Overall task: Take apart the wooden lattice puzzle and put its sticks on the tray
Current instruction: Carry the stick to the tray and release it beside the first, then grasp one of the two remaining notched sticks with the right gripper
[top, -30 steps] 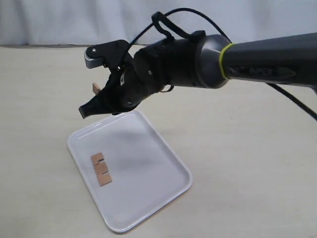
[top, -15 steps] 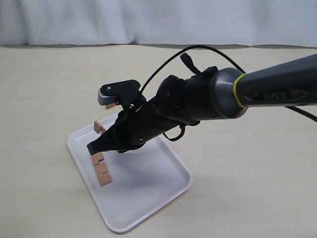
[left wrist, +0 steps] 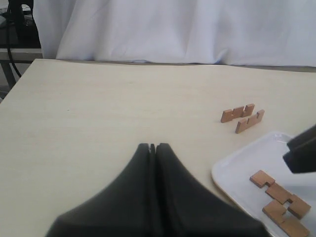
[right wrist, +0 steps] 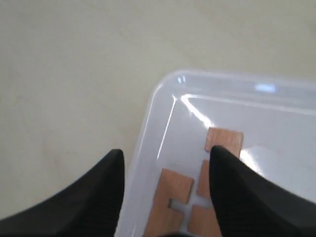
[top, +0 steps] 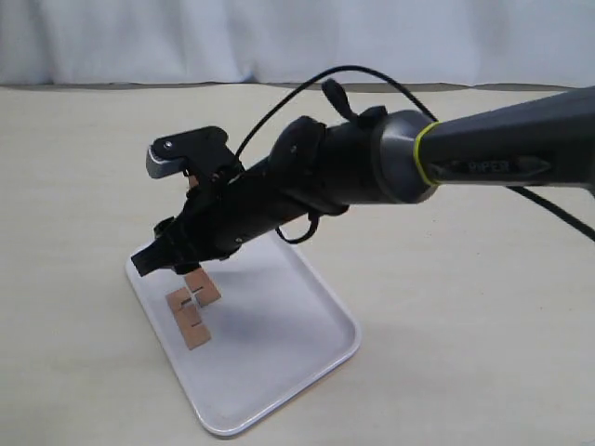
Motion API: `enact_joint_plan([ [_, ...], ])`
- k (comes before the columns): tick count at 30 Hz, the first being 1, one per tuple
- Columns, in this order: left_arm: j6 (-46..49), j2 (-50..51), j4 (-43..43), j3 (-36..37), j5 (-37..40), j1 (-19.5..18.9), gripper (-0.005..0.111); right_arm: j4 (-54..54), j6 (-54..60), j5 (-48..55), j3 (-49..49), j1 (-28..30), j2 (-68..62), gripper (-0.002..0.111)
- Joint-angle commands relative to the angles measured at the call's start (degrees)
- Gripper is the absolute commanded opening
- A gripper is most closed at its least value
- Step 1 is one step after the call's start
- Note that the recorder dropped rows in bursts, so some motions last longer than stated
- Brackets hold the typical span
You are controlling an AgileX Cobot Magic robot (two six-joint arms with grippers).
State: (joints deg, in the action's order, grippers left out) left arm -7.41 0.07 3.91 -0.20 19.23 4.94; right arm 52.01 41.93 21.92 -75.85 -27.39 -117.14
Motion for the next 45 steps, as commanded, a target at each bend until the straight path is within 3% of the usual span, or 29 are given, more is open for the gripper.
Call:
enact_joint_plan([
  [1, -0.2, -0.1, 0.1, 0.2, -0.7, 0.4, 0.0, -19.9, -9.7, 1.2, -4.5, 0.1, 2.7, 0.048],
  [6, -0.2, -0.1, -0.1, 0.2, -0.8, 0.4, 0.0, -39.9, -29.6, 5.6, -11.8, 2.9, 1.1, 0.045],
  [10, -0.2, -0.1, -0.1, 0.2, -0.8, 0.4, 0.0, -42.1, -36.3, 7.6, -16.5, 5.5, -1.9, 0.047],
  [18, -0.2, -0.1, -0.1, 0.2, -0.7, 0.4, 0.0, -43.1, -39.8, 1.9, -19.4, 5.9, -8.6, 0.087],
  [22, -0.2, -0.1, -0.1, 0.2, -0.7, 0.4, 0.0, -45.9, -39.6, -3.7, -19.4, 5.9, -11.0, 0.095],
  [45, -0.2, -0.1, 0.1, 0.2, -0.7, 0.4, 0.0, -51.6, -38.1, -13.5, -19.4, 6.1, -17.3, 0.095],
])
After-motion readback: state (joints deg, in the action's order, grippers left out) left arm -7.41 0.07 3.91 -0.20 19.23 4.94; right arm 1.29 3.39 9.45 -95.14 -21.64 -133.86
